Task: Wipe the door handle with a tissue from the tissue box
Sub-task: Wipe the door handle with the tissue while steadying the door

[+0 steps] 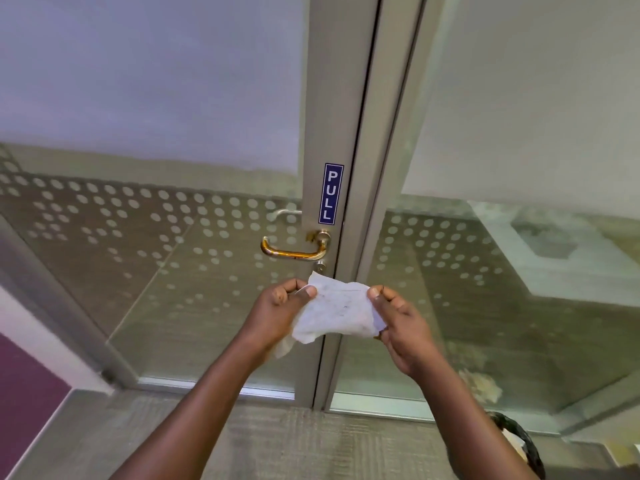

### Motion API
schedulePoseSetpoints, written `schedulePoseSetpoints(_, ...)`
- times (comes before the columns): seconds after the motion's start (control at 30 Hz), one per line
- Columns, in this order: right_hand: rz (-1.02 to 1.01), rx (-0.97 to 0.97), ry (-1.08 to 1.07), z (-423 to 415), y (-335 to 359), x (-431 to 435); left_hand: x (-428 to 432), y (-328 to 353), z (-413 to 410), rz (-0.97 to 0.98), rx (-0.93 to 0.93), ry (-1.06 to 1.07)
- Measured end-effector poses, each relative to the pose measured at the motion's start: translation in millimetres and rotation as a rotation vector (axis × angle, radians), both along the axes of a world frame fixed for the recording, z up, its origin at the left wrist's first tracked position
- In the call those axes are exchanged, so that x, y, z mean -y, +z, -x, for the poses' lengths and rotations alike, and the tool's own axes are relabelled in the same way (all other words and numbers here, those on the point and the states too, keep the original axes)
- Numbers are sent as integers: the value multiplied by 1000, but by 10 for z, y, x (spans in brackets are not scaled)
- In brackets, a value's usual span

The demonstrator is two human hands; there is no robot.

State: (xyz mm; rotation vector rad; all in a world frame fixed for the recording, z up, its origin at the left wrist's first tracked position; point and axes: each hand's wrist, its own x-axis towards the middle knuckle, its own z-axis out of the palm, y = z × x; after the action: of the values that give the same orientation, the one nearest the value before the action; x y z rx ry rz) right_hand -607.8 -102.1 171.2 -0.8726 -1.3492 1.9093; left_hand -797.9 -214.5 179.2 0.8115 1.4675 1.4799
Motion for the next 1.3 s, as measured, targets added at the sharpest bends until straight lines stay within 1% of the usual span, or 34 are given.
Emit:
schedulePoseSetpoints(0.1,-3,-22,7,217,-53,-67,-77,-2,98,-15,-1,43)
schedulePoseSetpoints(0.2,-73,39,19,308,-35,-164,-187,55,192,8,36,78)
schedulePoseSetpoints(0.3,-229,141,10,299,-51,-348,-259,112,238,56,32,21)
schedulePoseSetpoints(0.43,-331,83,-1,237,16,-512,-280,165,274,137,41,-92)
schedulePoseSetpoints(0.5,-369,141,46,195,62,-572,-281,186,310,176,-11,-142)
schedulePoseSetpoints(0.57,-479,302,159,162,115,-623,-280,208,357,194,-85,-170)
schedulePoseSetpoints(0.63,-634,474,213,156,171,-646,-308,243,407,201,-213,-242)
schedulePoseSetpoints(0.67,-701,490,246,185,207,-641,-333,280,428,207,-299,-303)
schedulePoseSetpoints(0.7,-730,458,317,235,250,-628,-367,327,437,204,-372,-381)
schedulePoseSetpoints(0.73,-727,410,420,302,308,-593,-404,385,432,200,-415,-461)
schedulePoseSetpoints(0.8,-667,331,598,473,379,-534,-468,478,443,178,-421,-594)
schedulePoseSetpoints(0.9,-549,276,674,620,451,-536,-492,558,540,199,-354,-688)
schedulePoseSetpoints(1.0,-548,376,618,661,468,-541,-472,540,710,247,-367,-702)
schedulePoseSetpoints(1.07,-574,445,554,716,457,-531,-450,516,849,283,-330,-734)
schedulePoseSetpoints(1.1,-578,454,519,739,460,-523,-440,507,919,304,-337,-762)
schedulePoseSetpoints(1.2,-583,455,419,749,513,-512,-412,474,1134,393,-437,-795)
schedulePoseSetpoints(1.27,-570,443,365,743,549,-506,-375,408,1283,428,-431,-774)
schedulePoseSetpoints(1.3,-558,427,353,738,557,-503,-357,369,1350,424,-394,-761)
